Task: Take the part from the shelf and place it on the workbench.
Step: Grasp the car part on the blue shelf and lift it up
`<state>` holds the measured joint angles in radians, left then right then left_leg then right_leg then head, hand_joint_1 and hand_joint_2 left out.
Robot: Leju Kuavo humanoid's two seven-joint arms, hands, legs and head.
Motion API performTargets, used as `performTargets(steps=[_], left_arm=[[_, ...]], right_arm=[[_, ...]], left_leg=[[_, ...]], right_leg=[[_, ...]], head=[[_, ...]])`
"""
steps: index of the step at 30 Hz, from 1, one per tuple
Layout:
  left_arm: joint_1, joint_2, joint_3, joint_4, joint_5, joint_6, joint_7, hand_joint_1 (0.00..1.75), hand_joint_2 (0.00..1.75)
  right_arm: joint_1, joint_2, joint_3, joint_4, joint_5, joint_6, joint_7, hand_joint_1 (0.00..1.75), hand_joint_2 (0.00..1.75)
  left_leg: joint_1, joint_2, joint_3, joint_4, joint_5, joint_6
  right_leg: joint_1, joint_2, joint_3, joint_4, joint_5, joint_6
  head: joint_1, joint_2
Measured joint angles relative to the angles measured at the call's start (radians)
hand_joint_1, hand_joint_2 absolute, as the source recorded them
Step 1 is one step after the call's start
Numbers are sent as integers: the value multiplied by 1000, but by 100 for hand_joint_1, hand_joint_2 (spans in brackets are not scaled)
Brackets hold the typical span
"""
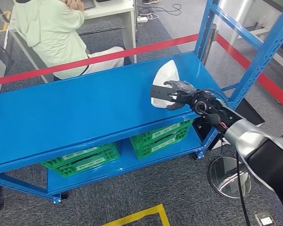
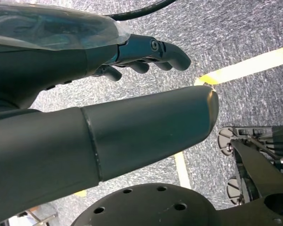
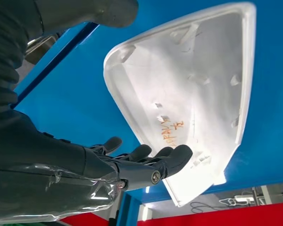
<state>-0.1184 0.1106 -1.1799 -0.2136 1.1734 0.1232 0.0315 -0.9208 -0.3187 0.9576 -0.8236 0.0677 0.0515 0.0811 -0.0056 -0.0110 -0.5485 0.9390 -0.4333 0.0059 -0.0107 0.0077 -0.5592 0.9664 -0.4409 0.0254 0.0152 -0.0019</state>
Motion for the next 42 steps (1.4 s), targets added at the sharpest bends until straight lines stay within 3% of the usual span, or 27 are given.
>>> performTargets(steps=[18,42], left_arm=[[-1,0,-1,0,-13,-2,-4,0,0],[-4,0,-3,0,-20,-12,-4,0,0]], right_arm=[[16,13,50,72,-56,-10,-87,44,175],[51,16,70,126,-74,-24,-108,47,175]], left_leg=[[0,0,0,0,0,0],[0,0,0,0,0,0]], right_leg=[[0,0,0,0,0,0],[0,0,0,0,0,0]], head=[[0,0],[0,0]])
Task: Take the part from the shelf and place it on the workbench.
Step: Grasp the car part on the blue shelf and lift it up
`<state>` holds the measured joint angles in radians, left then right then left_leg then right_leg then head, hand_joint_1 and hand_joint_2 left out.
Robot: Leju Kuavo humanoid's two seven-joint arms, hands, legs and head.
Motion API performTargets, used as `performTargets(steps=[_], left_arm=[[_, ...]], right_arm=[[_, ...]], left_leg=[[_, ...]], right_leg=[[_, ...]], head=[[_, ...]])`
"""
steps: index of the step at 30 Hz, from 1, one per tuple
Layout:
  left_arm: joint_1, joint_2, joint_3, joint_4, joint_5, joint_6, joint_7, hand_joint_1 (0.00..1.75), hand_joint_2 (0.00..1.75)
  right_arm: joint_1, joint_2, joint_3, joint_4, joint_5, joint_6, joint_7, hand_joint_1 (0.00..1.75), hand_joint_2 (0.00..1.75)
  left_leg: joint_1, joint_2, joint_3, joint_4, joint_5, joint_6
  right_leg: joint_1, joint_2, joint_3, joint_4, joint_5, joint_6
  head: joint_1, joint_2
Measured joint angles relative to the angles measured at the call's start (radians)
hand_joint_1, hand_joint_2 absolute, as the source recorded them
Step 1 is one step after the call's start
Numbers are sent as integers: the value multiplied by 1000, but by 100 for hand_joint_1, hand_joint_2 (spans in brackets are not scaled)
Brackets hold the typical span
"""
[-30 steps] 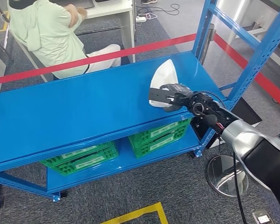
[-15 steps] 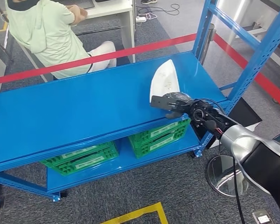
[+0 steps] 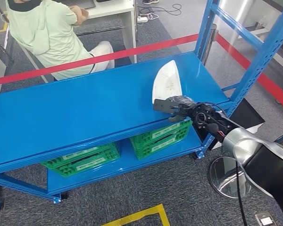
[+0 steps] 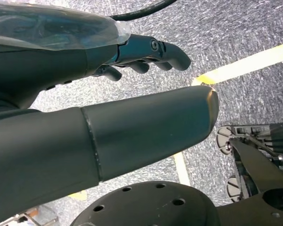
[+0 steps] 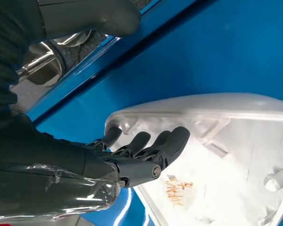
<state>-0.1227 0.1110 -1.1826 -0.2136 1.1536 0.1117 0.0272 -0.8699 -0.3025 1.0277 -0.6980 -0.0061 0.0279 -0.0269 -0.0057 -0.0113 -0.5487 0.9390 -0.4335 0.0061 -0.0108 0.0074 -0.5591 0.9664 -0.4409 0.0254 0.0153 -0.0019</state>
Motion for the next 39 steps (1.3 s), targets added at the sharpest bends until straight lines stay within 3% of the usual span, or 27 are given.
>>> performTargets(steps=[3,6,8,10,13,18,39], left_arm=[[0,1,0,0,0,0,0,0,0],[0,1,0,0,0,0,0,0,0],[-1,1,-1,0,0,0,0,0,0],[-1,1,-1,0,0,0,0,0,0],[-2,1,-3,0,0,0,0,0,0],[-4,1,-10,0,0,0,0,0,0],[-10,0,-17,0,-1,-7,0,0,0]], right_arm=[[4,0,0,1,0,-5,-1,53,175],[6,0,0,1,0,-10,-1,73,175],[8,0,0,1,0,-11,-2,96,175],[10,0,0,1,0,-11,-2,130,175],[10,0,-1,1,0,-12,-2,157,175],[10,0,-1,1,0,-14,-3,162,175],[9,0,-2,-11,0,-13,6,153,175]], left_leg=[[0,0,0,0,0,0],[0,0,0,0,0,0],[0,0,0,0,0,0],[0,0,0,0,0,0],[0,0,0,0,0,0],[0,0,0,0,0,0],[0,1,1,2,0,0]], right_leg=[[0,0,0,0,0,0],[0,0,0,0,0,0],[0,0,0,0,0,0],[0,0,0,0,0,0],[0,0,0,0,0,0],[0,0,0,0,0,0],[0,0,2,0,0,0]], head=[[0,0],[0,0],[0,0],[0,0],[0,0],[0,0],[0,0]])
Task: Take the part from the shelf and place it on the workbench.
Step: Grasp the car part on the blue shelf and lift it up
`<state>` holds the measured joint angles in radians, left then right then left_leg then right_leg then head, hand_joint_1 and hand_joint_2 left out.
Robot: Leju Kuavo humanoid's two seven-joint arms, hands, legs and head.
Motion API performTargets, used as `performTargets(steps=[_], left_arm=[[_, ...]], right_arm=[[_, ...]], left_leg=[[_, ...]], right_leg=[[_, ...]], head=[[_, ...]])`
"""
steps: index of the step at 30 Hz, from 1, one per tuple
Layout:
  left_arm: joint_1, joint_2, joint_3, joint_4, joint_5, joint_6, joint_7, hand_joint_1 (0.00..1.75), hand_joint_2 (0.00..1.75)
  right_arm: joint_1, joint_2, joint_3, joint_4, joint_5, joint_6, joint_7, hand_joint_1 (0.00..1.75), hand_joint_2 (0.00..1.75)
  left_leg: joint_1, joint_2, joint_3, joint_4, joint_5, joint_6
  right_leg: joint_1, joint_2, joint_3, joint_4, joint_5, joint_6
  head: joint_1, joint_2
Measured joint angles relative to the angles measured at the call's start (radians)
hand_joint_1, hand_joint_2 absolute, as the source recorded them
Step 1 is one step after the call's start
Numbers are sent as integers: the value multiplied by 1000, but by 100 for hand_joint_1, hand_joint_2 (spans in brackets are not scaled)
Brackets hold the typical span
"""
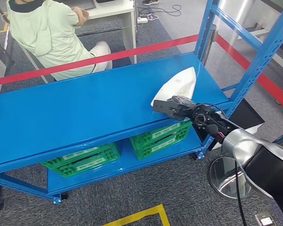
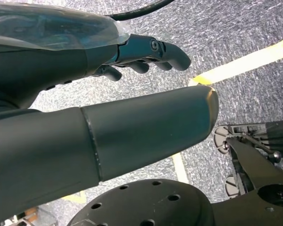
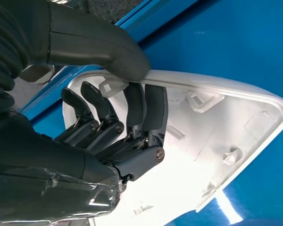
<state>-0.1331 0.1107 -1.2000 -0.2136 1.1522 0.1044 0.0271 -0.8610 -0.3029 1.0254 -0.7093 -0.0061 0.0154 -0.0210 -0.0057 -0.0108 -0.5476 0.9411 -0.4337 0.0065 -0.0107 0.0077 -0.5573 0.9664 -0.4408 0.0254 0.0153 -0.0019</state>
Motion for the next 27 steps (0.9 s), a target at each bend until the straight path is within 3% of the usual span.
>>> performTargets(steps=[2,3,6,8,16,27], left_arm=[[0,0,0,0,0,0,0,0,0],[0,0,0,0,-1,0,0,0,0],[0,0,0,0,-2,0,-1,0,0],[0,0,0,0,1,0,-4,0,0],[1,0,-1,0,9,1,-11,0,0],[3,0,-2,0,8,1,-11,0,0]], right_arm=[[0,0,0,-1,0,0,1,146,175],[0,0,0,-3,0,0,2,131,175],[1,-2,0,-8,0,1,8,55,175],[4,-3,0,-12,1,3,14,33,175],[7,-3,0,-15,6,10,23,28,175],[15,-3,1,-14,6,15,26,34,175]], left_leg=[[0,0,0,0,0,0],[0,0,0,0,0,0],[0,0,0,0,0,0],[0,0,0,0,0,0],[0,0,0,0,0,0],[0,0,0,0,0,0]], right_leg=[[0,0,0,0,0,0],[0,0,0,0,0,0],[0,0,1,0,0,0],[0,0,1,0,0,0],[0,0,1,0,0,0],[0,0,0,0,0,0]], head=[[0,0],[0,0],[0,0],[0,0],[0,0],[0,0]])
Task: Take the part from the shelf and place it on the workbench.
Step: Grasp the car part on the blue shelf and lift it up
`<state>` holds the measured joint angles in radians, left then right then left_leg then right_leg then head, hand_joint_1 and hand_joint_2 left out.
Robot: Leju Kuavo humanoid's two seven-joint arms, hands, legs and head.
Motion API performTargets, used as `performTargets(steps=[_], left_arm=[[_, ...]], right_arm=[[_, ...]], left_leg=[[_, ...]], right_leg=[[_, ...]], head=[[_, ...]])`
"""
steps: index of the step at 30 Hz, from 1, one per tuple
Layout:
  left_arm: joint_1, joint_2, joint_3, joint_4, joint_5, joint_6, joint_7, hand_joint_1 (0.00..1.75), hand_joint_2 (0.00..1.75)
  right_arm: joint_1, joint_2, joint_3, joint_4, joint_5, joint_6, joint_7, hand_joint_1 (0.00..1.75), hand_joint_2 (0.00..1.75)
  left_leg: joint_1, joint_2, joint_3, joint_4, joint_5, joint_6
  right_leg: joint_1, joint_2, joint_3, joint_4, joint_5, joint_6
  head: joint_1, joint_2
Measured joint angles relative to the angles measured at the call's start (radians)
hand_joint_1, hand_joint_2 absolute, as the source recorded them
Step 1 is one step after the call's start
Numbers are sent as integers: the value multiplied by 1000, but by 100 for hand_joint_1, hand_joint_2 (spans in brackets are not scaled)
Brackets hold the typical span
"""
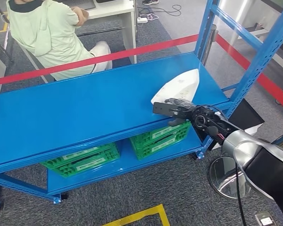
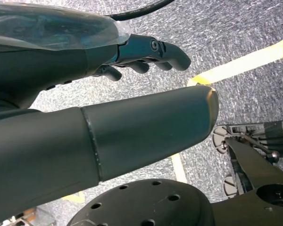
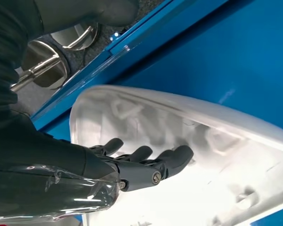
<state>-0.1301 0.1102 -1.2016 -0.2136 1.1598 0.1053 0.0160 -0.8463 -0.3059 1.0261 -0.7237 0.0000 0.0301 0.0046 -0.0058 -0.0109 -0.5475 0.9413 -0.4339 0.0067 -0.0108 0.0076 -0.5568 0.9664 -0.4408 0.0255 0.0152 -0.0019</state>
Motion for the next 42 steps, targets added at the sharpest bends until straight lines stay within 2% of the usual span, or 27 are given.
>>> performTargets(steps=[5,13,20,26,27,30,31,33,42], left_arm=[[1,0,-2,0,0,0,0,0,0],[2,0,-4,0,1,0,0,0,0],[2,0,-4,0,1,0,0,0,0],[2,0,-4,0,0,0,0,0,0],[2,0,-4,0,0,0,0,0,0],[2,-1,-4,0,0,0,0,0,0],[2,-1,-4,0,0,0,0,0,0],[2,-1,-4,0,0,0,0,0,0],[0,-3,-5,0,-1,0,-2,0,0]], right_arm=[[2,0,0,0,0,0,-2,48,175],[2,0,0,0,0,2,-2,49,175],[2,0,0,0,0,2,-3,76,175],[-1,0,0,0,0,2,-3,79,175],[-1,0,0,0,0,2,-3,89,175],[-2,0,0,0,0,2,-4,136,175],[-2,0,0,0,0,2,-4,144,175],[-2,0,0,0,0,2,-5,148,175],[-6,0,-1,0,0,0,-8,147,175]], left_leg=[[0,0,0,0,0,0],[0,0,0,0,0,0],[0,0,0,0,0,0],[0,0,0,0,0,0],[0,0,0,0,0,0],[0,0,0,0,0,0],[0,0,0,0,0,0],[0,0,0,0,0,0],[0,0,0,0,0,0]], right_leg=[[0,0,0,0,0,0],[0,0,0,0,0,0],[0,0,0,0,0,0],[0,0,1,0,0,0],[0,0,1,0,0,0],[0,0,1,0,0,0],[0,0,1,0,0,0],[0,0,1,0,0,0],[0,0,1,0,0,0]], head=[[0,0],[0,0],[0,0],[0,0],[0,0],[0,0],[0,0],[0,0],[0,0]])
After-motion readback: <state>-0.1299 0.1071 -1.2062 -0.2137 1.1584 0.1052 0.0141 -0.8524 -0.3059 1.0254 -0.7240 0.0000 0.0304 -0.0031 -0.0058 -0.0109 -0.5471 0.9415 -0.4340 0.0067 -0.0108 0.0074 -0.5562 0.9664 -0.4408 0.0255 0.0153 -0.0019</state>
